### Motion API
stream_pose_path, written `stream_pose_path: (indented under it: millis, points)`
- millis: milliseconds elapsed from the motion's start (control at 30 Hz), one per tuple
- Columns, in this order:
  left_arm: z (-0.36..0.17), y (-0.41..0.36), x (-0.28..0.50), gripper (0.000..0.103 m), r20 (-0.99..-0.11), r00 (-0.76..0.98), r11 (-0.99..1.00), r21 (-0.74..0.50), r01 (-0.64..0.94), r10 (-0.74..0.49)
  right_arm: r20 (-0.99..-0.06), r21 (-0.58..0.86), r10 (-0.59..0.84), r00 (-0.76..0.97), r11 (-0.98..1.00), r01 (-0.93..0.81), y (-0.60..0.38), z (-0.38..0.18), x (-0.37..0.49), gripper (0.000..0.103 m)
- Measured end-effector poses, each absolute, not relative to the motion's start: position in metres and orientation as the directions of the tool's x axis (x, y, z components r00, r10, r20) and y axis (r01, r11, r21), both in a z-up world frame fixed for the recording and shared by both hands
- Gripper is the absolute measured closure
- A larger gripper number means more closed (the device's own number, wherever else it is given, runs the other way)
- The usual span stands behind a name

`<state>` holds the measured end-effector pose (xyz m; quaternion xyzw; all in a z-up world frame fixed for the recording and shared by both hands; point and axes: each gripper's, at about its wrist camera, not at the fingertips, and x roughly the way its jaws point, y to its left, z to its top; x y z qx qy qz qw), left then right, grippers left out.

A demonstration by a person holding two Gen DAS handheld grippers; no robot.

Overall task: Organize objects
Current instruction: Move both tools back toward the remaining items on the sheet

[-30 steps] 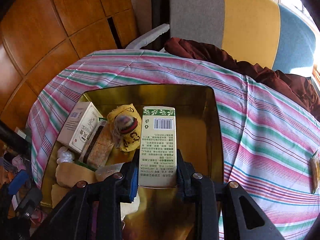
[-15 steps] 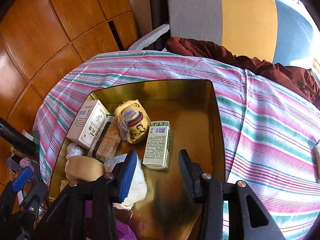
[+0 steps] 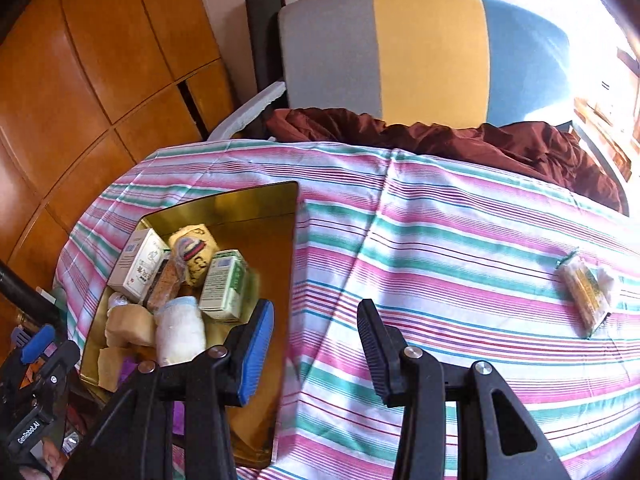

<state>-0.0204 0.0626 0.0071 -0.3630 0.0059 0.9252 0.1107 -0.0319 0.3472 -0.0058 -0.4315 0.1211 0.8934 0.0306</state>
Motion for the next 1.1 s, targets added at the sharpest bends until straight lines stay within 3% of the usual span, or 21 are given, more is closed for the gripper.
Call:
stream_pose_path:
  millis: [333, 667, 933, 1100]
  points:
    - [0.012, 0.113, -0.01, 0.02, -0.676, -0.683, -0.939, -0.041, -0.342, 0.279, -0.798, 0.173, 0.115, -0.592, -0.897, -0.407, 0.478, -0.01, 0.008, 0.059]
    - [0.007, 0.165, -0.001, 0.02, -0.7, -0.626, -0.89, -0.029, -0.456, 0.344, -0.811, 0.208, 0.267, -0.521, -0.701, -0.682, 0.618, -0.021, 0.058, 0.059]
    - [0.007, 0.205, 0.005, 0.02, -0.715, -0.589, -0.846, -0.008, -0.533, 0.378, -0.811, 0.246, 0.237, -0.535, -0.692, -0.679, 0.659, -0.043, 0.044, 0.048]
    - [-0.001, 0.228, 0.006, 0.02, -0.743, -0.546, -0.823, -0.012, -0.568, 0.387, -0.805, 0.305, 0.248, -0.539, -0.606, -0.734, 0.687, -0.06, 0.042, 0.048]
